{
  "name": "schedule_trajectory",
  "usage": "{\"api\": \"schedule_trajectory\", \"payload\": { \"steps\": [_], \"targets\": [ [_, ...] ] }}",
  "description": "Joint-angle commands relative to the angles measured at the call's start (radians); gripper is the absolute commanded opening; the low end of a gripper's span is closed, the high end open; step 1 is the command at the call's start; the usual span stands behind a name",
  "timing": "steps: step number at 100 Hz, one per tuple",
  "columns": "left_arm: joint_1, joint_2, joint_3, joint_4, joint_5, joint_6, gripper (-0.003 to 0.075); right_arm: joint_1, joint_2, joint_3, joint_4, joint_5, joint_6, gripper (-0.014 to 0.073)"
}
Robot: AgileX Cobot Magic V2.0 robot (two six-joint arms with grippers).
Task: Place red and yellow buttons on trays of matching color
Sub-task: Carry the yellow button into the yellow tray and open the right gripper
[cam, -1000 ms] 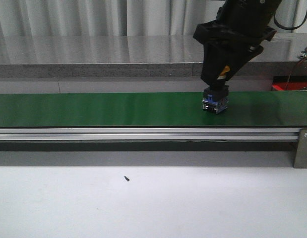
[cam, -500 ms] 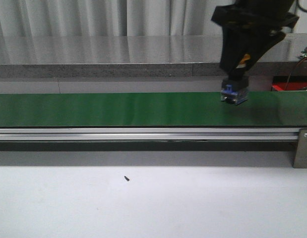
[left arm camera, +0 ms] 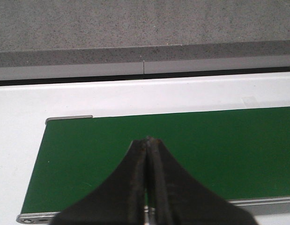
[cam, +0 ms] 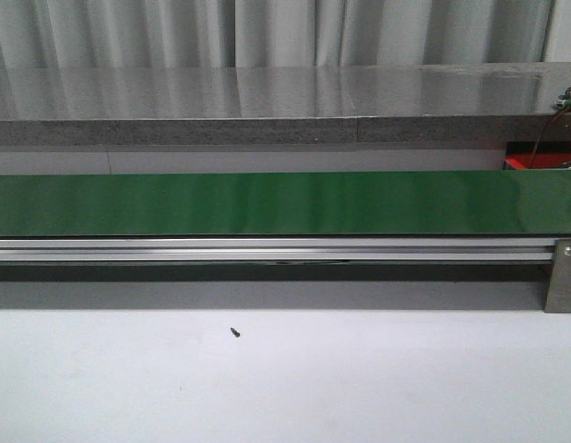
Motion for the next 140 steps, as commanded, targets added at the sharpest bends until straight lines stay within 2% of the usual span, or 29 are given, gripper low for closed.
{"api": "schedule_trajectory", "payload": {
  "steps": [1, 16, 30, 42, 82, 113, 140],
  "targets": [
    [-0.004, -0.013, -0.030, -0.022, -0.059, 0.001, -0.0020, -0.107, -0.070, 0.016, 0.021, -0.021, -0.002, 0.0215],
    [-0.004, -0.013, -0.030, -0.023, -0.044, 0.001, -0.0020, -0.287, -0.075, 0.073, 0.047, -0.067, -0.011, 0.0215],
    [-0.004, -0.013, -0.030, -0.023, -0.042, 0.001, -0.0020, -0.361, -0.075, 0.141, 0.093, -0.154, -0.009, 0.0215],
    [-0.004, -0.013, -0.030, -0.023, -0.042, 0.001, -0.0020, -0.366, -0.064, 0.213, 0.096, -0.251, -0.009, 0.0215],
    [-0.004, -0.013, -0.030, -0.023, -0.039, 0.001, -0.0020, -0.371, -0.024, 0.385, 0.069, -0.402, -0.009, 0.0215],
    [-0.004, -0.013, -0.030, -0.023, -0.038, 0.001, -0.0020, -0.415, -0.018, 0.437, 0.070, -0.460, 0.016, 0.0215],
    [-0.004, -0.013, -0.030, -0.023, -0.038, 0.001, -0.0020, -0.415, 0.080, 0.440, 0.070, -0.443, 0.016, 0.0215]
  ]
}}
